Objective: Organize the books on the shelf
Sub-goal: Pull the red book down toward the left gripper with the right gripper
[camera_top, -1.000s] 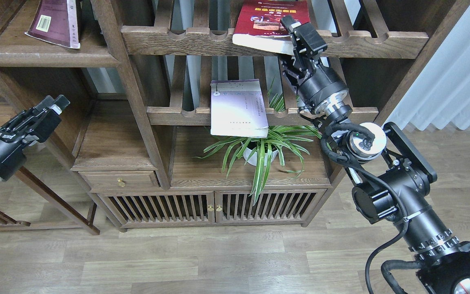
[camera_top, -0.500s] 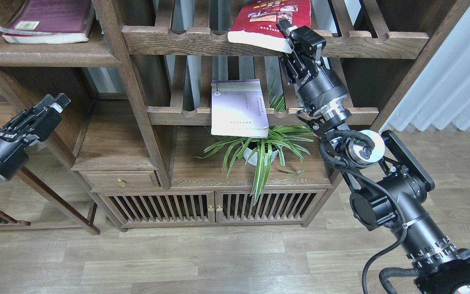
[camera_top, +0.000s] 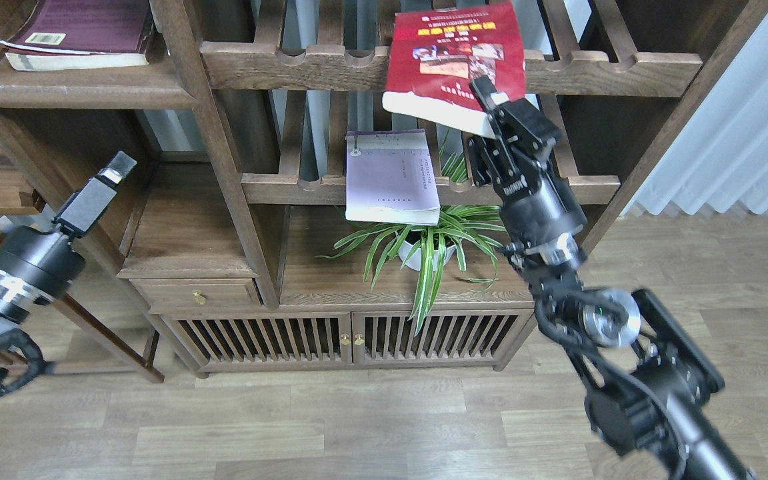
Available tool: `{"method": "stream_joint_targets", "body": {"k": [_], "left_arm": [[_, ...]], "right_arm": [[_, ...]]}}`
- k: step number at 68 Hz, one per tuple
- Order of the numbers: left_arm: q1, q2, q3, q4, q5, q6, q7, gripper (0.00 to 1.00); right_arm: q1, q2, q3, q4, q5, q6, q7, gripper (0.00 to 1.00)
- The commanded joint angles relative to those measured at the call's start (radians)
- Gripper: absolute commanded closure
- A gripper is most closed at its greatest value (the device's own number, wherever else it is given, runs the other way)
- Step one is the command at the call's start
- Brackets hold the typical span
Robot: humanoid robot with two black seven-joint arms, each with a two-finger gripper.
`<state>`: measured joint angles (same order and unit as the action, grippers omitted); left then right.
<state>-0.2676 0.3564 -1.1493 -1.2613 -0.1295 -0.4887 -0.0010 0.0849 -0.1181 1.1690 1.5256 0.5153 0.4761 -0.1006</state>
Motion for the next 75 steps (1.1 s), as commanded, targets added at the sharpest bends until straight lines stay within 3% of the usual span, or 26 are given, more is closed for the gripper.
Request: {"method": "stream_joint_targets", "body": {"k": [1,16,42,67,68,75], "left_arm": [[-0.005,-0.065,0.051,-0.004,-0.081,0.000,0.001,0.00],[0.001,-0.155,0.115,-0.007,-0.102,0.000,-0.001,0.00],[0.005,-0.194,0.283,-0.004,-0.096,0.000,-0.010,0.00],[0.064,-0.349,0.326,-0.003,-0.124,0.000,-0.011,0.00],[0.079,-0.356,0.344,-0.003,-0.140,0.000,-0.011,0.00],[0.090,-0.356,0.385,-0.003,-0.189,0.000,-0.013,0.00]], "right_arm": [[-0.069,0.009,-0.012,0.015,0.000,0.013,-0.024,0.96],[-0.191,0.011,0.001,0.044,0.006,0.013,-0.047,0.96],[-0.341,-0.049,0.057,0.034,0.094,0.013,-0.097,0.96],[-0.464,-0.060,0.043,-0.031,0.163,0.013,-0.206,0.94],[-0.470,-0.060,0.034,-0.050,0.179,0.013,-0.235,0.94],[-0.476,-0.060,-0.002,-0.053,0.186,0.013,-0.274,0.94]]}}
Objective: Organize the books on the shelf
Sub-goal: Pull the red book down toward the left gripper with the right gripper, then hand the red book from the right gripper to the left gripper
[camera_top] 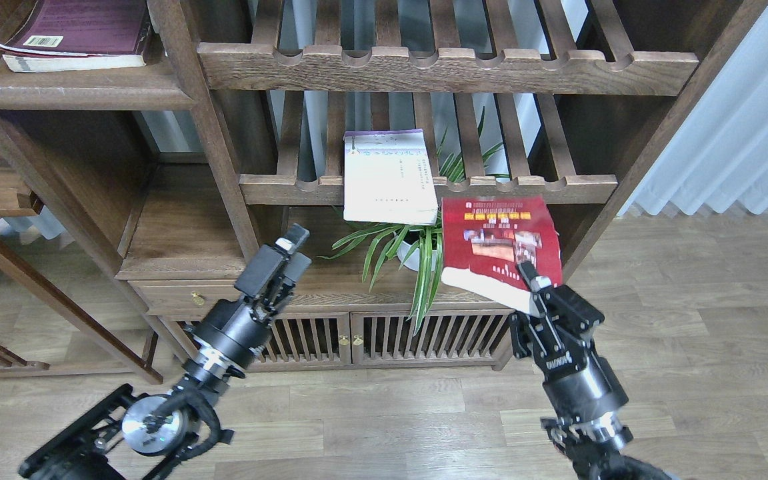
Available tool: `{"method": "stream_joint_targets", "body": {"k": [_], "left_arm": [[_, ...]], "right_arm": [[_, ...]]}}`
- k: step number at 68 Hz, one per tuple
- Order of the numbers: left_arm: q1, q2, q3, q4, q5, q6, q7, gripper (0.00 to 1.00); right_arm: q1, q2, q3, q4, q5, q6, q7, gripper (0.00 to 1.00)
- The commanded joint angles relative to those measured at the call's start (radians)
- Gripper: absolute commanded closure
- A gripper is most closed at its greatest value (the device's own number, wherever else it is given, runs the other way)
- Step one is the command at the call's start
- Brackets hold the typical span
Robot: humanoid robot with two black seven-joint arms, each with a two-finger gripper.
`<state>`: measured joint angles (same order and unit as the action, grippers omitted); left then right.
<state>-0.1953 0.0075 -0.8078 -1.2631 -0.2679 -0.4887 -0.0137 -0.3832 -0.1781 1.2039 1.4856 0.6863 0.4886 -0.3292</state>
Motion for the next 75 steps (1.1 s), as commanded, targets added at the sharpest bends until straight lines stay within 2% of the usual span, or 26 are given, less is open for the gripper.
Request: {"method": "stream_joint_targets", "body": {"k": [1,20,26,37,48,56,64,75], "left_arm": [[0.019,-0.008,0.056,-0.002,-0.066,0.000,0.000,0.00],[0.046,-0.008,0.185,-0.007,-0.200,0.000,-0.002,0.04],[0.056,-0.008,0.194,-0.005,-0.202,0.000,-0.003,0.04],[0.057,-0.008,0.194,-0.005,-0.214,0.000,-0.003,0.05],[0.056,-0.008,0.206,-0.004,-0.248,0.000,-0.003,0.12],[0.054,-0.008,0.229,0.008,-0.278,0.000,-0.002,0.25],[0.048,-0.008,0.246,0.022,-0.309,0.000,-0.002,0.34],[0.047,-0.008,0.263,0.022,-0.309,0.000,0.001,0.35]], "right_arm": [[-0.006,0.000,-0.047,-0.013,0.016,0.000,-0.048,0.94],[0.004,0.014,-0.083,-0.013,0.015,0.000,-0.060,0.94],[0.003,0.012,-0.084,-0.011,0.013,0.000,-0.060,0.94],[-0.005,0.012,-0.115,-0.011,0.006,0.000,-0.088,0.94],[-0.006,0.014,-0.129,-0.010,0.001,0.000,-0.093,0.94],[-0.006,0.014,-0.129,-0.010,-0.011,0.000,-0.093,0.94],[-0.006,0.025,-0.130,-0.008,-0.022,0.000,-0.094,0.94],[-0.008,0.040,-0.156,-0.008,-0.044,0.000,-0.094,0.94]]}}
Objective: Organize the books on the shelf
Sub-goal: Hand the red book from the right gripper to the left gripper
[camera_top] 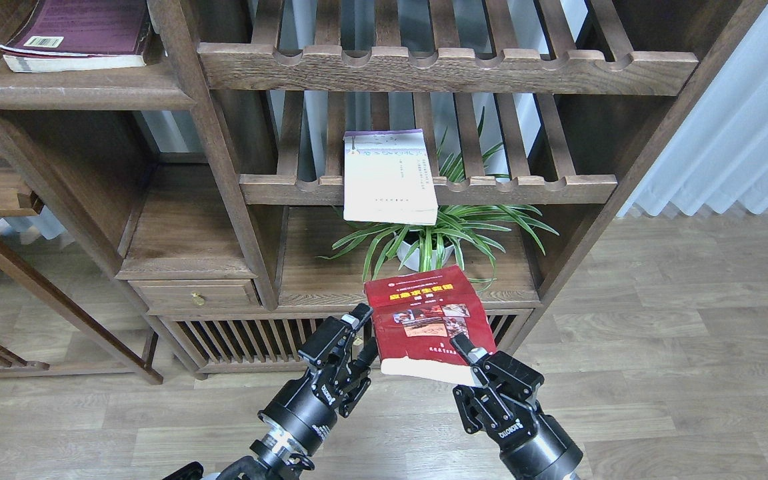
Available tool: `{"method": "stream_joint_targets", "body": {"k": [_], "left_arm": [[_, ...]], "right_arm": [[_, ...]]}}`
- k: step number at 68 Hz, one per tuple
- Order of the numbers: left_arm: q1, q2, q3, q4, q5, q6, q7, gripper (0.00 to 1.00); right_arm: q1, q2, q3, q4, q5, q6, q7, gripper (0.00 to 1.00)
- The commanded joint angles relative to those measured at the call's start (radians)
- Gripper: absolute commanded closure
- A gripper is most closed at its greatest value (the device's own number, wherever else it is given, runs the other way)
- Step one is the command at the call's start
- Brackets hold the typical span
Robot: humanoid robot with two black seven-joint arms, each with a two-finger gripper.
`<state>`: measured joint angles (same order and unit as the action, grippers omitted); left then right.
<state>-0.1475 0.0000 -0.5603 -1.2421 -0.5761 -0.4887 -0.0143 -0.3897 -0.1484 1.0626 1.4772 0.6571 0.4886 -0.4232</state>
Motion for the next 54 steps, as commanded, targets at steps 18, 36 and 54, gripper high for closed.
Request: {"method": "stream_joint_targets", "body": {"k": [18,36,54], "left_arm": [[-0.001,0.000,0.020,0.001,-0.002,0.000,0.007,0.46],[0.003,0.000,0.019,0.013,-0.005,0.000,0.008,0.70],[-0.006,0.000,0.022,0.020,-0.001,0.000,0.011,0.92]], "right_arm": [[-0.021,0.016,-0.016,0.000,-0.037,0.000,0.000,0.93],[-0.043,0.027,-0.016,0.000,-0.056,0.000,-0.002,0.92],[-0.028,0.029,-0.016,-0.025,-0.088,0.000,0.011,0.26]]}}
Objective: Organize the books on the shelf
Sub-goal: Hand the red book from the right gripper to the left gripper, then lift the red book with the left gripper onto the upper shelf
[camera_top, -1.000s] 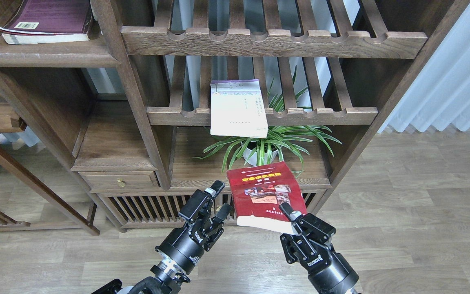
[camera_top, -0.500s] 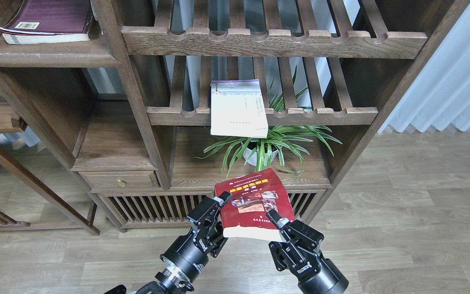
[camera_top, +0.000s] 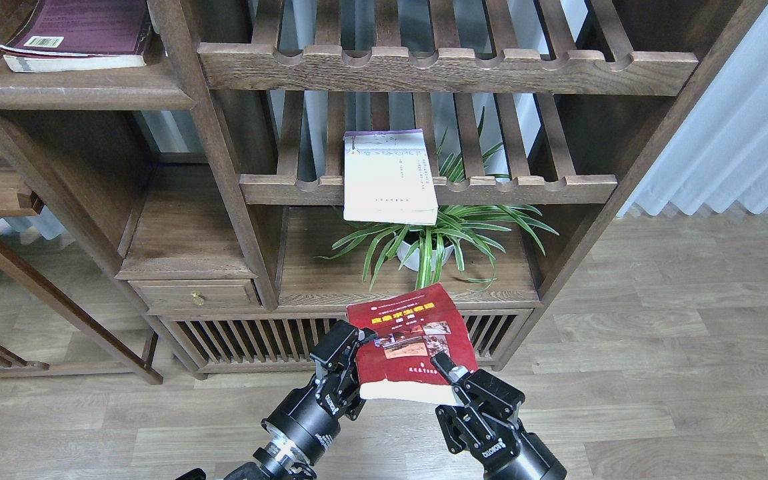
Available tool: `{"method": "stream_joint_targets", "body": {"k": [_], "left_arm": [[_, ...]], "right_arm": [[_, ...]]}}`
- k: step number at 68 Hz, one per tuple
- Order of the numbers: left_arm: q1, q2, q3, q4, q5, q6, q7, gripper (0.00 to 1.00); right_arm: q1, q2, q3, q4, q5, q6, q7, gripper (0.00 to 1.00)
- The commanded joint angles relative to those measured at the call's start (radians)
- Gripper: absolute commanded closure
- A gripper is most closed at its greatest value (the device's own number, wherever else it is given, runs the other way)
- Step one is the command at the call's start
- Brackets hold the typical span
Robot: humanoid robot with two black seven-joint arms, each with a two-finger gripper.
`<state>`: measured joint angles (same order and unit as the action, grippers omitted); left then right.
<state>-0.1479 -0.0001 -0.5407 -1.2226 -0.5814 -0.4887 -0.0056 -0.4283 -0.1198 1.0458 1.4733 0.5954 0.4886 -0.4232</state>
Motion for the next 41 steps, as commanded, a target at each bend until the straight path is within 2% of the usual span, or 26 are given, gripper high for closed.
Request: {"method": "stream_joint_targets", "body": {"k": [1,10,18,30,41], "left_arm": [[-0.004,0.000,0.002,0.000,0.006,0.000,0.004,0.92],[-0.006,0.089,-0.015,-0.017,0.015,0.000,0.021,0.94],[-0.013,0.155,-0.022,-0.047,0.023,0.000,0.029,0.95],[-0.009,0.273,-0.056,-0.092,0.101,0.000,0.030,0.95],[0.010,0.373,-0.172,-0.094,0.324,0.000,0.062,0.95]], "right_arm": [[0.013,-0.001,0.000,-0.024,-0.031,0.000,0.012,0.24],[-0.009,-0.021,0.003,-0.031,-0.098,0.000,0.020,0.10],[-0.007,-0.021,0.003,-0.034,-0.117,0.000,0.020,0.02],[0.005,-0.015,0.008,-0.059,-0.117,0.000,0.020,0.01],[0.014,-0.017,0.010,-0.100,-0.120,0.000,0.020,0.01]]}}
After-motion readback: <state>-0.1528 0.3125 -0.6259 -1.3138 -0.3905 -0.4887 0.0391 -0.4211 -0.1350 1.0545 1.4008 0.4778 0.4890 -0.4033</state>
